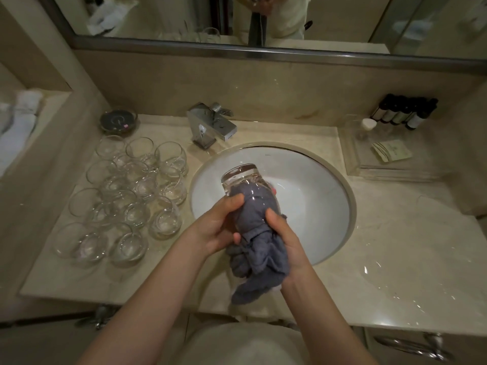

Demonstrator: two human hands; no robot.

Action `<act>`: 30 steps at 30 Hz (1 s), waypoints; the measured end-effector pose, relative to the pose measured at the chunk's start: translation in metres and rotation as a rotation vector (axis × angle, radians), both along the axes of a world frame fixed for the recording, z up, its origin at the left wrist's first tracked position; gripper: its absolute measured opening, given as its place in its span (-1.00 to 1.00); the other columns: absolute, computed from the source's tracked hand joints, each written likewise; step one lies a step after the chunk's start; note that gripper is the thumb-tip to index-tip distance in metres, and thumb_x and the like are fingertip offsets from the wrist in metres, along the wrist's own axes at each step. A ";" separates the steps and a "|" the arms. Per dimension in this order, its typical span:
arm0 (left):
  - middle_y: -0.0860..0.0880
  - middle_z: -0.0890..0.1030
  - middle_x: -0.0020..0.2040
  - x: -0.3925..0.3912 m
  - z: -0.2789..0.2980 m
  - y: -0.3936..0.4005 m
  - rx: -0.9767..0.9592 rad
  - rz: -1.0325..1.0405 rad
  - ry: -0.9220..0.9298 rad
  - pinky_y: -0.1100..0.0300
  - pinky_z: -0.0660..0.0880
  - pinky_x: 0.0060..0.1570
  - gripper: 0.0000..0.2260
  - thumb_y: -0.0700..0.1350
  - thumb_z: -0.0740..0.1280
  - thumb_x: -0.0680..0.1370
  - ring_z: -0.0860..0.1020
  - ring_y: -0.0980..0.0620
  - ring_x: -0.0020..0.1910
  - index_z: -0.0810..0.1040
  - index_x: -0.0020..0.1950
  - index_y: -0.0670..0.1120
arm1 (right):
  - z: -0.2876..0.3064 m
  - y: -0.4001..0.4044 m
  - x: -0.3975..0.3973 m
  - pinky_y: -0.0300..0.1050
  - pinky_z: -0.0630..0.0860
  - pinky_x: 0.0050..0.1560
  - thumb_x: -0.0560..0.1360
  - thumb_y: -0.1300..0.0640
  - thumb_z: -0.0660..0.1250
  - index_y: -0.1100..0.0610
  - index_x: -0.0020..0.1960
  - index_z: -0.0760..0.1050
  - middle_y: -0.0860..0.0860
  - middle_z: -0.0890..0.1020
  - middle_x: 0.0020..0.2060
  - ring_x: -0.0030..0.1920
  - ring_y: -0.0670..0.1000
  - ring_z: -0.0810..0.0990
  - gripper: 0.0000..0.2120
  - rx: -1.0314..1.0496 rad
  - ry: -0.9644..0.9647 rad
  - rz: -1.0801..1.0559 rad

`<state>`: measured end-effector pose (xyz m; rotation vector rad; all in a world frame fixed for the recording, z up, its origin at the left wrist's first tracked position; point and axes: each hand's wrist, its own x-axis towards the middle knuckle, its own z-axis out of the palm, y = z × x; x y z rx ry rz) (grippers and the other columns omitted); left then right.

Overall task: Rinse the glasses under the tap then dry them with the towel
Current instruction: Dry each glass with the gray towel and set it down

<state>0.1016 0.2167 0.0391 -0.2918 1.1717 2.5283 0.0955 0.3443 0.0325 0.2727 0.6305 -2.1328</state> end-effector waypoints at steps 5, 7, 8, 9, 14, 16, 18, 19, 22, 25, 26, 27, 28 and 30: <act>-0.04 0.64 -0.31 -0.008 0.019 0.008 -0.165 0.276 -0.258 0.13 0.56 -0.11 -0.73 0.13 0.39 0.47 0.63 0.04 -0.36 0.68 -0.30 -0.01 | 0.001 -0.003 -0.002 -0.13 0.61 -0.26 0.24 0.14 0.49 0.21 -0.02 0.59 0.16 0.67 -0.26 -0.31 0.04 0.65 -0.66 0.327 0.309 0.005; -0.08 0.64 -0.29 -0.007 0.016 0.007 -0.201 0.320 -0.276 0.10 0.55 -0.07 -0.79 0.08 0.47 0.37 0.63 0.01 -0.34 0.65 -0.25 -0.07 | 0.001 -0.002 -0.001 -0.13 0.62 -0.26 0.19 0.13 0.58 0.25 0.11 0.53 0.18 0.67 -0.21 -0.28 0.05 0.66 -0.46 0.278 0.260 0.032; -0.10 0.65 -0.26 -0.007 0.014 0.005 -0.186 0.310 -0.239 0.13 0.58 -0.11 -0.76 0.05 0.48 0.33 0.64 0.00 -0.32 0.64 -0.20 -0.11 | -0.001 -0.001 0.000 -0.11 0.62 -0.29 0.05 0.08 0.68 0.27 0.16 0.51 0.20 0.67 -0.20 -0.29 0.07 0.66 -0.25 0.219 0.175 0.060; -0.12 0.67 -0.22 -0.006 0.012 0.003 -0.149 0.281 -0.191 0.16 0.61 -0.15 -0.73 0.03 0.50 0.30 0.65 0.00 -0.28 0.65 -0.16 -0.14 | -0.001 -0.001 0.002 -0.11 0.62 -0.33 -0.10 -0.01 0.72 0.27 0.19 0.51 0.21 0.66 -0.22 -0.32 0.09 0.66 -0.07 0.166 0.067 0.087; -0.11 0.70 -0.01 -0.003 0.009 -0.005 0.099 0.027 -0.036 0.06 0.56 0.13 -0.41 0.20 0.64 0.09 0.68 -0.01 -0.01 0.74 -0.04 -0.13 | -0.002 -0.002 0.007 -0.12 0.58 -0.43 -0.26 -0.20 0.70 0.12 0.10 0.64 0.20 0.65 -0.27 -0.40 0.12 0.63 -0.04 0.012 -0.072 0.099; -0.12 0.70 -0.02 -0.003 0.014 -0.004 0.045 0.070 -0.119 0.03 0.54 0.15 -0.44 0.27 0.54 0.21 0.68 -0.05 -0.02 0.73 -0.04 -0.14 | -0.001 -0.005 0.003 -0.11 0.59 -0.43 -0.28 -0.13 0.71 0.20 0.06 0.64 0.24 0.64 -0.28 -0.43 0.14 0.61 -0.05 0.020 -0.061 0.054; -0.15 0.71 -0.06 -0.001 0.016 0.005 -0.087 0.207 -0.264 0.05 0.59 0.07 -0.51 0.24 0.40 0.32 0.68 -0.06 -0.09 0.70 -0.04 -0.15 | 0.000 -0.008 -0.001 -0.10 0.62 -0.36 -0.20 -0.10 0.71 0.26 -0.06 0.64 0.25 0.65 -0.29 -0.39 0.12 0.64 -0.20 0.158 0.088 -0.002; -0.15 0.70 -0.07 0.001 0.015 0.011 -0.160 0.267 -0.292 0.07 0.62 0.01 -0.55 0.20 0.40 0.35 0.69 -0.05 -0.11 0.67 -0.02 -0.15 | -0.001 -0.009 -0.003 -0.11 0.63 -0.29 -0.04 -0.07 0.69 0.26 -0.04 0.63 0.25 0.66 -0.24 -0.33 0.11 0.67 -0.32 0.221 0.174 -0.031; -0.19 0.69 -0.09 0.011 0.006 0.024 -0.273 0.406 -0.293 0.19 0.60 -0.20 -0.62 0.05 0.45 0.47 0.69 -0.04 -0.15 0.61 0.08 -0.25 | -0.005 -0.013 -0.002 -0.13 0.62 -0.06 0.35 0.02 0.52 0.25 0.10 0.56 0.25 0.67 -0.02 -0.02 0.13 0.69 -0.57 0.308 0.186 -0.057; -0.12 0.68 -0.18 0.014 0.006 0.016 -0.282 0.364 -0.262 0.27 0.51 -0.35 -0.62 0.04 0.46 0.46 0.65 0.05 -0.31 0.59 0.10 -0.22 | -0.007 -0.010 0.001 -0.09 0.64 -0.19 0.00 -0.11 0.69 0.30 0.11 0.57 0.25 0.67 -0.11 -0.18 0.15 0.69 -0.18 0.214 0.033 0.056; -0.07 0.66 -0.20 0.014 0.007 0.013 -0.252 0.332 -0.245 0.32 0.46 -0.42 -0.62 0.07 0.47 0.42 0.61 0.10 -0.38 0.60 0.08 -0.17 | -0.004 -0.008 0.004 -0.10 0.64 -0.29 -0.09 -0.15 0.70 0.30 0.04 0.60 0.24 0.67 -0.20 -0.28 0.13 0.68 -0.16 0.165 -0.015 0.102; -0.06 0.66 -0.17 0.013 0.006 0.010 -0.207 0.306 -0.228 0.33 0.43 -0.40 -0.57 0.13 0.51 0.34 0.60 0.11 -0.35 0.62 0.06 -0.12 | -0.004 -0.004 0.005 -0.13 0.62 -0.36 -0.04 -0.17 0.68 0.25 -0.04 0.64 0.19 0.68 -0.27 -0.34 0.10 0.68 -0.27 0.097 -0.040 0.125; -0.06 0.68 -0.08 0.012 0.003 0.007 -0.160 0.282 -0.203 0.29 0.43 -0.30 -0.49 0.19 0.56 0.24 0.62 0.09 -0.25 0.66 0.05 -0.08 | -0.007 -0.001 0.004 -0.16 0.61 -0.40 0.11 -0.20 0.60 0.17 -0.12 0.69 0.12 0.69 -0.31 -0.36 0.04 0.68 -0.48 0.035 -0.044 0.117; -0.03 0.68 0.06 0.011 -0.004 0.001 -0.086 0.257 -0.152 0.25 0.46 -0.17 -0.35 0.28 0.61 0.07 0.63 0.03 -0.02 0.72 0.04 -0.03 | 0.000 -0.001 0.004 -0.20 0.60 -0.37 0.23 -0.23 0.49 0.03 -0.04 0.70 0.03 0.71 -0.25 -0.32 -0.04 0.69 -0.57 0.083 -0.038 0.022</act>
